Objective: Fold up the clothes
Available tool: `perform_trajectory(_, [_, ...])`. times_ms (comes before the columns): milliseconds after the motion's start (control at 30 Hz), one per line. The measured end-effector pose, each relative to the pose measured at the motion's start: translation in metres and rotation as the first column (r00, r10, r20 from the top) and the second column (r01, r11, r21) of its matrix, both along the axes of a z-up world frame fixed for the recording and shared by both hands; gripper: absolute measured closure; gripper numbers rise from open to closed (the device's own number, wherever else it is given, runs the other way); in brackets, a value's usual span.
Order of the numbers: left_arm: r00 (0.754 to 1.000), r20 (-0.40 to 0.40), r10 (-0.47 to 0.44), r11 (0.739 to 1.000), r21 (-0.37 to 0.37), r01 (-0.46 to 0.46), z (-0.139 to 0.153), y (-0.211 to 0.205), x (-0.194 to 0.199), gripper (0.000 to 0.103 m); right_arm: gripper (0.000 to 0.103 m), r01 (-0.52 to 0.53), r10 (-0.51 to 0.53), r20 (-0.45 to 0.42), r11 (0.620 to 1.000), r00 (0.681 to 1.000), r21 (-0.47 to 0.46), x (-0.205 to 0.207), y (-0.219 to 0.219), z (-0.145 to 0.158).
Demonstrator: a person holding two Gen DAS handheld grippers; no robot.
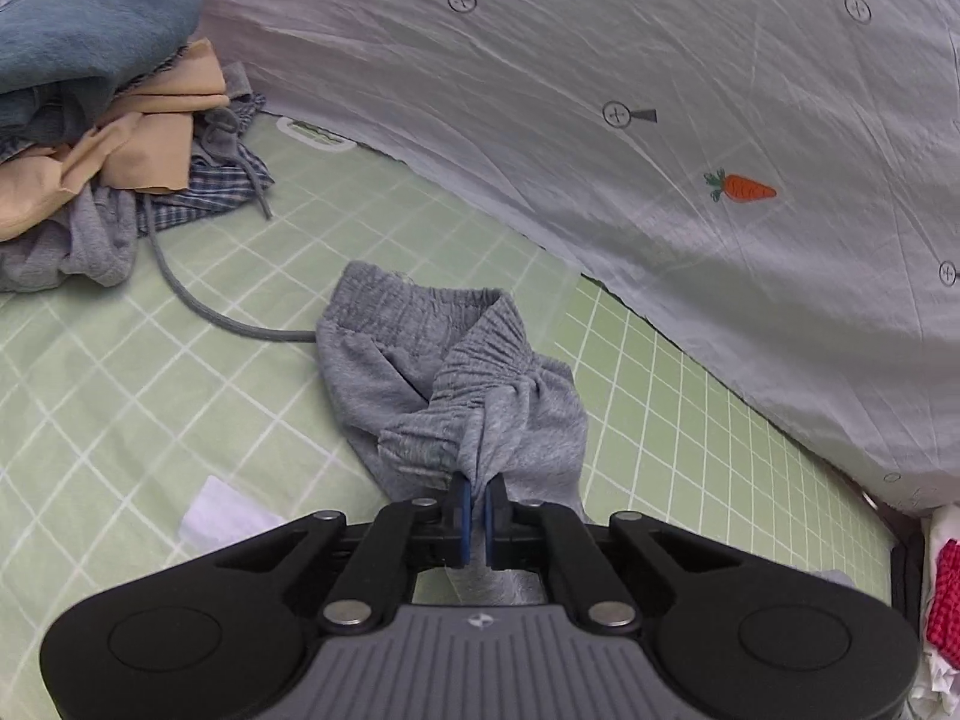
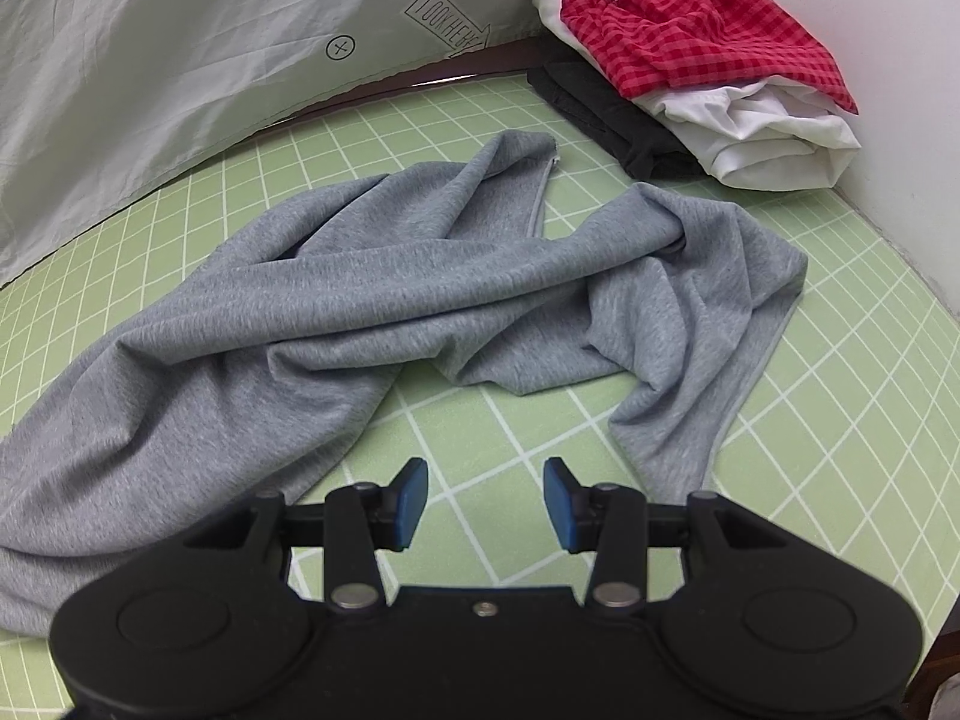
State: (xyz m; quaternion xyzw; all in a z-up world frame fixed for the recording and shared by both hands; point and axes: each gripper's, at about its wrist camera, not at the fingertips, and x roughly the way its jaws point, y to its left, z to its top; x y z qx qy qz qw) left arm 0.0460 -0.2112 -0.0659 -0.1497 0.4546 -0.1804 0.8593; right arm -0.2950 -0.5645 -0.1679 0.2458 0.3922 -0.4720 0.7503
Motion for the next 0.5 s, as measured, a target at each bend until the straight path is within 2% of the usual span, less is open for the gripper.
perform_trajectory(200, [0.991,0.009,0.134,0.991,-0.022,-0.134,0.022,0.068,-0.027,0.1,0.06,-0.051,0.051,0.016,0.999,0.999,-0.007,-0.005,0.022,0.004])
perform_trajectory(500, [0.966,-0.029,0.256,0.967,0.012,-0.255,0.014,0.151,-0.067,0.1,0.06,-0.076,0.075,0.02,0.996,0.997,0.042,-0.012,0.056,0.002])
